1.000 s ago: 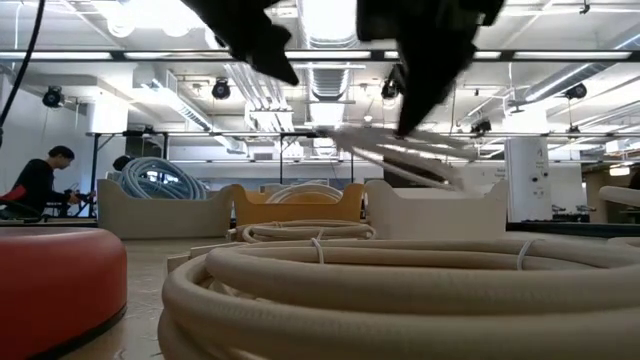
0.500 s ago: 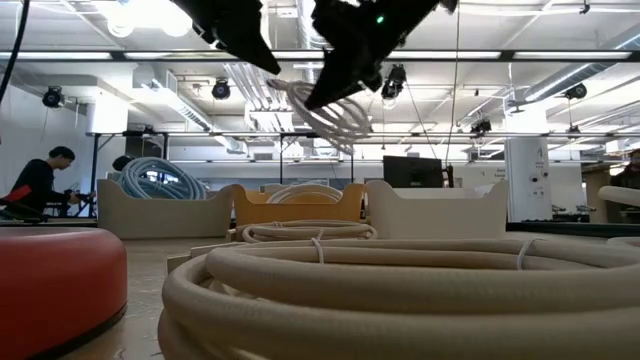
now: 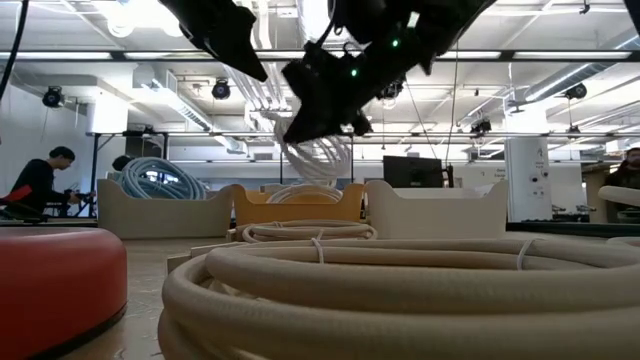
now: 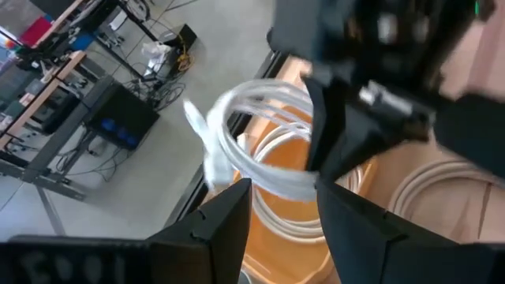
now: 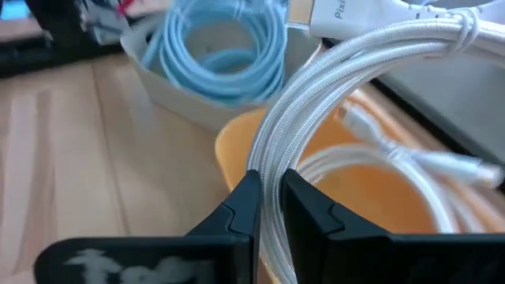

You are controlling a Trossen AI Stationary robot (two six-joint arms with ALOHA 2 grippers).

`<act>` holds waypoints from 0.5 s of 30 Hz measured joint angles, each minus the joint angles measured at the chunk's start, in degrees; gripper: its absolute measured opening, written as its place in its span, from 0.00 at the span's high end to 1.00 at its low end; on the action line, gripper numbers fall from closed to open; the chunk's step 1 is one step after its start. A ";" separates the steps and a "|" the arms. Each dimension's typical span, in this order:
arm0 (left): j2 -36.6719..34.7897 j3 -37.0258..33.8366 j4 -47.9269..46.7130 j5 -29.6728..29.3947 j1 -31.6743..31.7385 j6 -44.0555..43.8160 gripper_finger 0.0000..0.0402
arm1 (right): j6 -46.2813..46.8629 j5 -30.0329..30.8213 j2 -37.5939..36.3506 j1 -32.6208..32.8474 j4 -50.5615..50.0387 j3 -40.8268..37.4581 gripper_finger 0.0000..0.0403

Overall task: Sort HDMI cables
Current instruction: Put the white HDMI cable into the orange bin

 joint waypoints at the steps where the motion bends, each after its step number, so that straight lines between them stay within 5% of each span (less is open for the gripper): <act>1: 0.00 0.00 -0.03 0.00 0.01 -0.09 0.56 | 0.40 0.02 0.87 0.02 -0.16 0.18 0.91; 15: -0.02 0.00 -0.37 0.11 0.02 -0.36 0.56 | -0.24 0.26 12.78 -1.27 -0.05 7.34 0.90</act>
